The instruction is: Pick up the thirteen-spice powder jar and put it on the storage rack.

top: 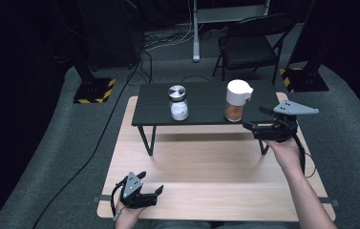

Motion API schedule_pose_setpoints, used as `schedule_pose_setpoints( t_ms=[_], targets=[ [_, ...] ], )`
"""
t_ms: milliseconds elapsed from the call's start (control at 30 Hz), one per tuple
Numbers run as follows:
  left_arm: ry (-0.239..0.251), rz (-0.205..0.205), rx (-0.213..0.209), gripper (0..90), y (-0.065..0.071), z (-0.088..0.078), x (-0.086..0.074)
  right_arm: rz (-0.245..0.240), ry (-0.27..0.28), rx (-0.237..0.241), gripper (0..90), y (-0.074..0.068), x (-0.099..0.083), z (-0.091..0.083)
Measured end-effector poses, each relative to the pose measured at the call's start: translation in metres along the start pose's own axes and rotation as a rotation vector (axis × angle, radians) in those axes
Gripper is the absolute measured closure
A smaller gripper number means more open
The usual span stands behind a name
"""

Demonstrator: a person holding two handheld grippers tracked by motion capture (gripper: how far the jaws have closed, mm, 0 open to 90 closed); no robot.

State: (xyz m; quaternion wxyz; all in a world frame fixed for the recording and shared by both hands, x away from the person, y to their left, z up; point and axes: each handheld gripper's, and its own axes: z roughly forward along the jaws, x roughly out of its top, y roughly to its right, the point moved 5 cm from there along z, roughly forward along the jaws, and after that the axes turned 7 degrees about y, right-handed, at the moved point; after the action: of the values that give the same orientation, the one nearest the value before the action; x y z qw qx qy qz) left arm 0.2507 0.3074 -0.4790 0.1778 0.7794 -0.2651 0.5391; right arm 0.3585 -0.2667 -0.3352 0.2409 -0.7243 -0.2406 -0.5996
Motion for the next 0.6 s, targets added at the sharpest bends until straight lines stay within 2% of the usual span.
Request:
schedule_pose_setpoints(
  t_ms=[233, 400, 600],
  targets=[
    [-0.001, 0.000, 0.000, 12.3, 0.000, 0.000, 0.000, -0.004, 0.019, 0.003, 10.7, 0.000, -0.021, -0.022],
    [0.000, 0.002, 0.002, 12.4, 0.001, 0.001, 0.000, -0.010, 0.028, 0.027, 9.9, -0.001, -0.039, -0.038],
    [0.003, 0.002, 0.010, 12.0, 0.002, 0.000, 0.000, 0.005, 0.010, 0.048, 8.6, -0.002, -0.067, -0.050]
  ],
)
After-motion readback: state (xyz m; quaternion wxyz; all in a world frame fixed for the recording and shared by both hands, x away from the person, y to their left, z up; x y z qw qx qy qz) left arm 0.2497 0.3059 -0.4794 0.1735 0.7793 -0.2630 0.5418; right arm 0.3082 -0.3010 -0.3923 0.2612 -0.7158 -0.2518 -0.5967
